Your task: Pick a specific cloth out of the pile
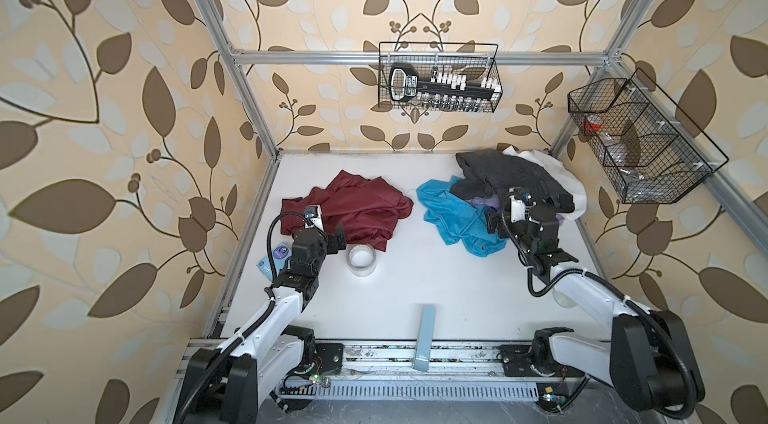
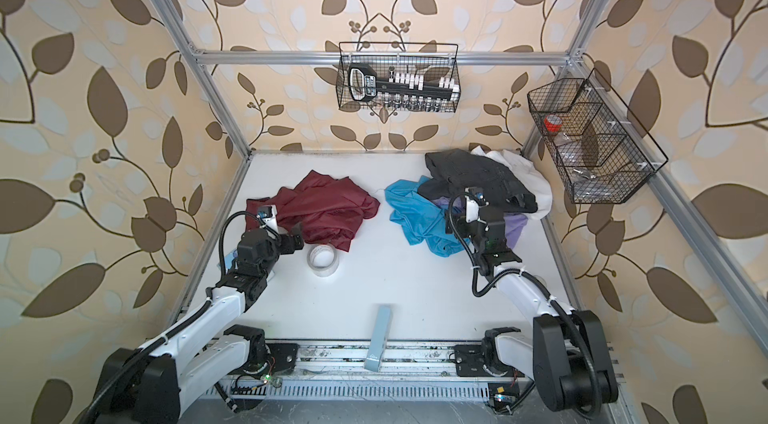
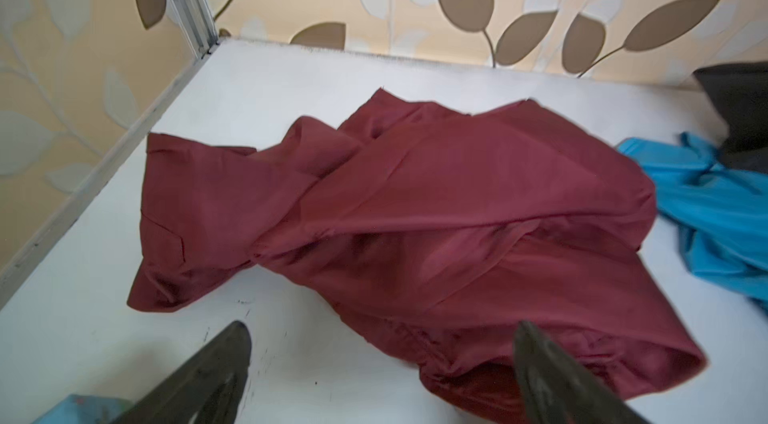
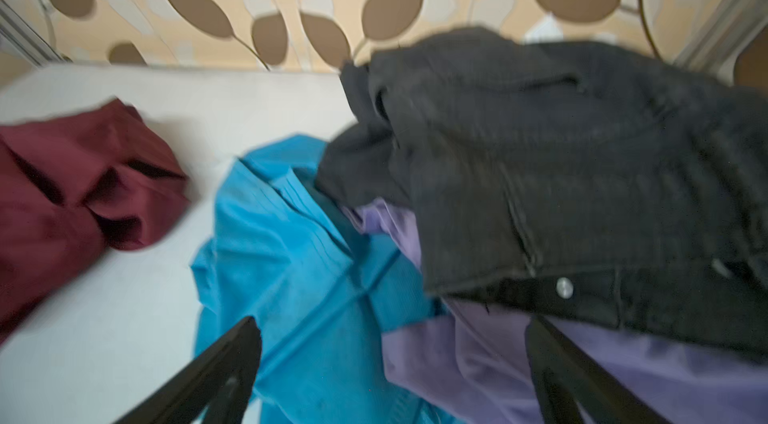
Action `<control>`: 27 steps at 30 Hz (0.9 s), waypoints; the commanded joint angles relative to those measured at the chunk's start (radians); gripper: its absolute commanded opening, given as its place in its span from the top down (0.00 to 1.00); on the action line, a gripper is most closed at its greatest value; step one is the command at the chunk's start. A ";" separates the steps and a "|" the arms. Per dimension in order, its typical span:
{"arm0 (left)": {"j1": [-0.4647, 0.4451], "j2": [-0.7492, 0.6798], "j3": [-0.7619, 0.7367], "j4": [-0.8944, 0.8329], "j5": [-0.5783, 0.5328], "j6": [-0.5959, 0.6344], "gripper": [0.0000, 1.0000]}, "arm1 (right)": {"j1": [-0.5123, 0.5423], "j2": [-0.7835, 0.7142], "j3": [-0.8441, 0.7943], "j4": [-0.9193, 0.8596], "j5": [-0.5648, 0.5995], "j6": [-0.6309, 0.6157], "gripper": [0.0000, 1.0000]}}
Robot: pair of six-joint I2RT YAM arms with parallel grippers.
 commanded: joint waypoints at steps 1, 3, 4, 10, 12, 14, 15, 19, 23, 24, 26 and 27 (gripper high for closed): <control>0.000 0.085 -0.030 0.315 -0.034 0.046 0.02 | -0.032 0.062 -0.029 0.215 0.058 -0.024 0.01; 0.001 0.074 -0.022 0.292 -0.023 0.050 0.02 | -0.052 0.103 -0.072 0.323 0.055 -0.001 0.01; 0.003 0.074 -0.035 0.325 -0.017 0.055 0.01 | -0.059 0.119 -0.103 0.391 0.049 0.007 0.01; 0.013 0.076 -0.044 0.347 -0.007 0.049 0.01 | -0.062 0.152 -0.209 0.630 0.083 -0.018 0.01; 0.016 0.070 -0.048 0.344 -0.014 0.041 0.01 | -0.072 0.204 -0.253 0.747 0.098 0.003 0.01; 0.023 0.066 -0.053 0.347 -0.018 0.033 0.01 | -0.074 0.281 -0.285 0.911 0.101 0.002 0.00; 0.023 0.065 -0.057 0.355 -0.019 0.034 0.01 | -0.077 0.259 -0.274 0.858 0.096 0.004 0.00; 0.023 0.055 -0.070 0.370 -0.024 0.027 0.01 | -0.086 0.254 -0.236 0.760 0.085 0.014 0.01; 0.023 0.030 -0.053 0.275 -0.011 0.020 0.01 | -0.090 0.255 -0.235 0.761 0.079 0.016 0.00; 0.023 0.013 -0.058 0.256 -0.026 0.012 0.01 | -0.090 0.255 -0.236 0.762 0.080 0.016 0.00; 0.023 -0.019 -0.089 0.272 -0.106 0.009 0.01 | -0.089 0.254 -0.235 0.761 0.079 0.016 0.00; 0.023 -0.025 -0.101 0.284 -0.138 0.009 0.01 | -0.089 0.255 -0.236 0.761 0.079 0.018 0.00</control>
